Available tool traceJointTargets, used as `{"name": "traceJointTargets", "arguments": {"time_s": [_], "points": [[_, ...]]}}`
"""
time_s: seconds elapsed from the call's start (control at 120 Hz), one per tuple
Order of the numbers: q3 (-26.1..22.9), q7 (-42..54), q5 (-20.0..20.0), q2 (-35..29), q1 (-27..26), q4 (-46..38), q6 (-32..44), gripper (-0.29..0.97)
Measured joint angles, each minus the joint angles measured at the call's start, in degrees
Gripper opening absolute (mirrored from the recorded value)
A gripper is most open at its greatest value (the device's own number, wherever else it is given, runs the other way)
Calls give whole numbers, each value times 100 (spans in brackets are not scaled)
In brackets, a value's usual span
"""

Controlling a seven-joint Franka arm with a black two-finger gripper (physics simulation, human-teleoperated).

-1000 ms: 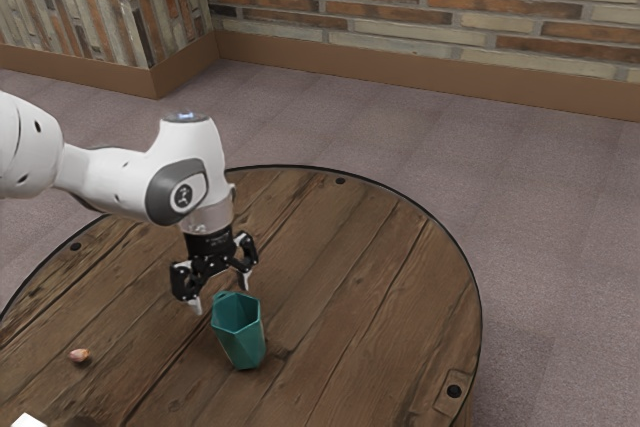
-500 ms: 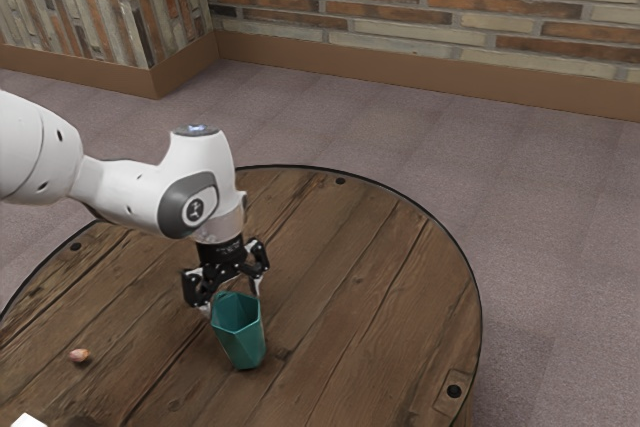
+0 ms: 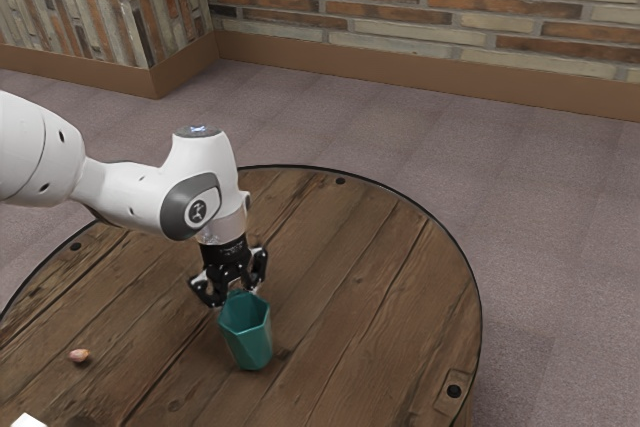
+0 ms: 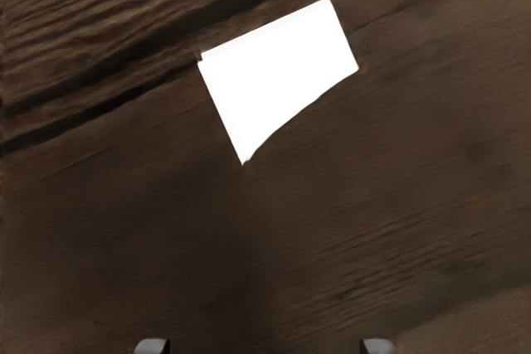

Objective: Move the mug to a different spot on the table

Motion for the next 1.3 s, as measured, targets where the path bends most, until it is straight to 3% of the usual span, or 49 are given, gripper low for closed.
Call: {"name": "traceJointTargets", "arguments": {"time_s": [0.083, 0.233, 0.433, 0.558, 0.725, 0.817, 0.983, 1.3], "points": [[-2, -2, -4, -12, 3, -1, -17, 13], [-2, 5, -361, -103, 0, -1, -40, 6], [6, 159, -1500, -240, -6, -16, -215, -1], [20, 273, -1876, -570, 1, -274, -313, -3], [53, 409, -2029, -1214, 142, -835, -343, -4], [74, 533, -2045, -1303, 491, -914, -349, -4], [96, 847, -2053, -1272, 1204, -929, -348, -4], [359, 1674, -2230, -779, 1495, -725, -142, -4]]}}
